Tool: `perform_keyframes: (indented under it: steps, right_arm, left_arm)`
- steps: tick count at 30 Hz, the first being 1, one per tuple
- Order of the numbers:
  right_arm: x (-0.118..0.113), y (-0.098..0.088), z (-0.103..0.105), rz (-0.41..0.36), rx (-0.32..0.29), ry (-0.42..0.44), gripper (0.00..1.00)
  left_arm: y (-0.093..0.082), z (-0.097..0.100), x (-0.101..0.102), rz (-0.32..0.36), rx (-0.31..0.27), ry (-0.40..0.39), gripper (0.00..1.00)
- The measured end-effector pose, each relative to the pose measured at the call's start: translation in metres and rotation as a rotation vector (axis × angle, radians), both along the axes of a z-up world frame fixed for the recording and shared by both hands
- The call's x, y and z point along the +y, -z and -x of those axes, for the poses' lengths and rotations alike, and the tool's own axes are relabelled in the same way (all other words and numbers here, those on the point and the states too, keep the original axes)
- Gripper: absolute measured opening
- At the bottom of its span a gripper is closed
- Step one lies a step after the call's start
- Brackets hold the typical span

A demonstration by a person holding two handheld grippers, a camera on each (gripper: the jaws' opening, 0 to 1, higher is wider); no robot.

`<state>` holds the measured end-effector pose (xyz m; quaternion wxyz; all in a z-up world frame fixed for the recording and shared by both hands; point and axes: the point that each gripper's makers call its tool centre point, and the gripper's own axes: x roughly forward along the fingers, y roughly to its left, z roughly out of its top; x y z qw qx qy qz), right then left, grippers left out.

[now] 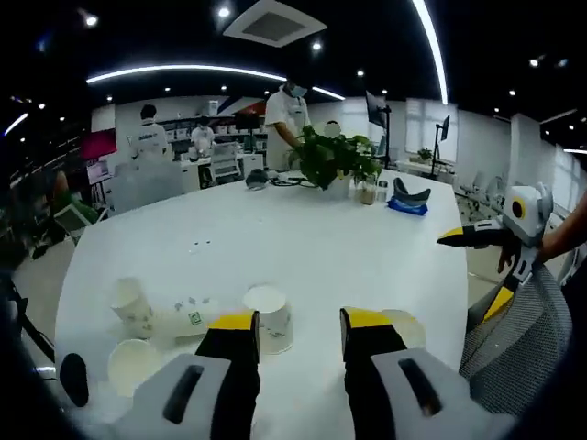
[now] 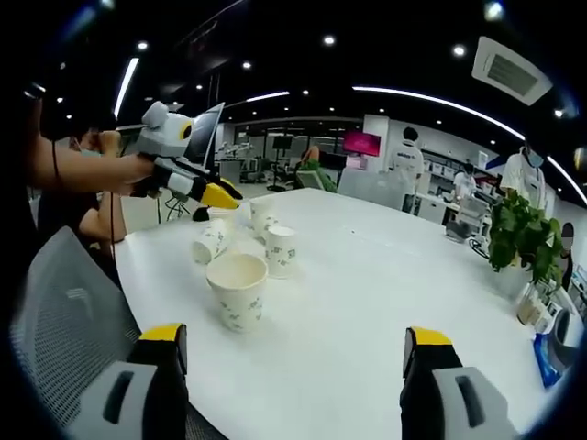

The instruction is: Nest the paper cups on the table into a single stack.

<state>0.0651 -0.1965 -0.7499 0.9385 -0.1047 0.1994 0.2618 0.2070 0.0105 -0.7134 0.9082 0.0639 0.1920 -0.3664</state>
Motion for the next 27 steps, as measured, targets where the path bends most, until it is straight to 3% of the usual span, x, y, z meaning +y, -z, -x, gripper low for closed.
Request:
perform_keyframes:
  steps: [10,14,27]
  right_arm:
    - [0.003,-0.002,0.001,0.001,0.002,-0.005,0.99]
    - [0.003,-0.002,0.001,0.000,0.005,-0.002,0.98]
    - [0.001,0.002,0.001,-0.004,0.018,-0.008,0.98]
  left_arm:
    - [0.018,-0.041,0.060,-0.109,-0.013,-0.156,0.31]
    - [0.035,-0.052,0.073,-0.144,0.030,-0.194,0.29]
    - [0.062,-0.065,0.081,-0.172,0.127,-0.231,0.19]
